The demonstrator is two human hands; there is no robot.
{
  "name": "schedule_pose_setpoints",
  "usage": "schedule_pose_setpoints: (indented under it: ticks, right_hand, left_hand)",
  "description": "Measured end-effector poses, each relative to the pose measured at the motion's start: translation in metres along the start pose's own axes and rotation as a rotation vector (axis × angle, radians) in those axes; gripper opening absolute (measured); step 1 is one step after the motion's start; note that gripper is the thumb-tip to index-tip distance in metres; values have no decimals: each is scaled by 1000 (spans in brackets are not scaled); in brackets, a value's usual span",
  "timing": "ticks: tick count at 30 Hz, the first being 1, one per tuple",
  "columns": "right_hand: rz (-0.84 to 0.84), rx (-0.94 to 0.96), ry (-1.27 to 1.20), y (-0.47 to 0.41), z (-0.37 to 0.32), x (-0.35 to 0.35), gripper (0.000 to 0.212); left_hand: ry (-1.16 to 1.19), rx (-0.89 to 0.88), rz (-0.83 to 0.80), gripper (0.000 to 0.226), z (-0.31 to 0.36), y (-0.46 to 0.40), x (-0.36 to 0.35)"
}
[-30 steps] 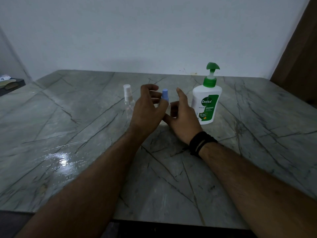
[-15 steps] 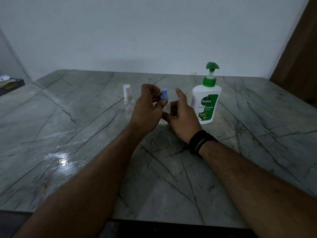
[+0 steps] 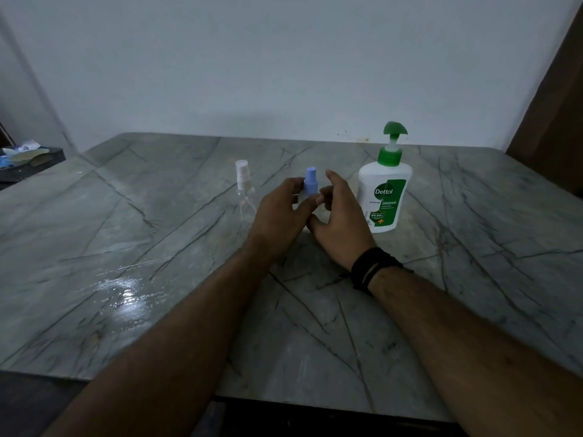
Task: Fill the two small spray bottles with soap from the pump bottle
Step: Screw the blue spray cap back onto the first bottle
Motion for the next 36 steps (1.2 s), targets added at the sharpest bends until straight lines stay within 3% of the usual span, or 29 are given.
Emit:
schedule_pose_setpoints:
  ticks: [7,20,36]
  right_hand:
    - [30,-40,2,-1,0,1,81]
    - [74,46,-29,-4,3,-5,70]
    - [66,42,-87,-4,4,-3,61]
  left_hand:
    - [-190,16,-17,48,-3,-18,-17]
    - [-213,139,32,45,-28,-94,-59]
    - [-275,278,-49,77,-29,-96,-64]
Point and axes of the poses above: each hand's wrist, its own y-axis away from the middle knuckle, its own x-axis out of the back of the hand, z = x × y, the point moved 4 cm from there along -y, towards the middle knuckle, and after that the axes turned 2 degrees about -y, right-handed, at the moved point
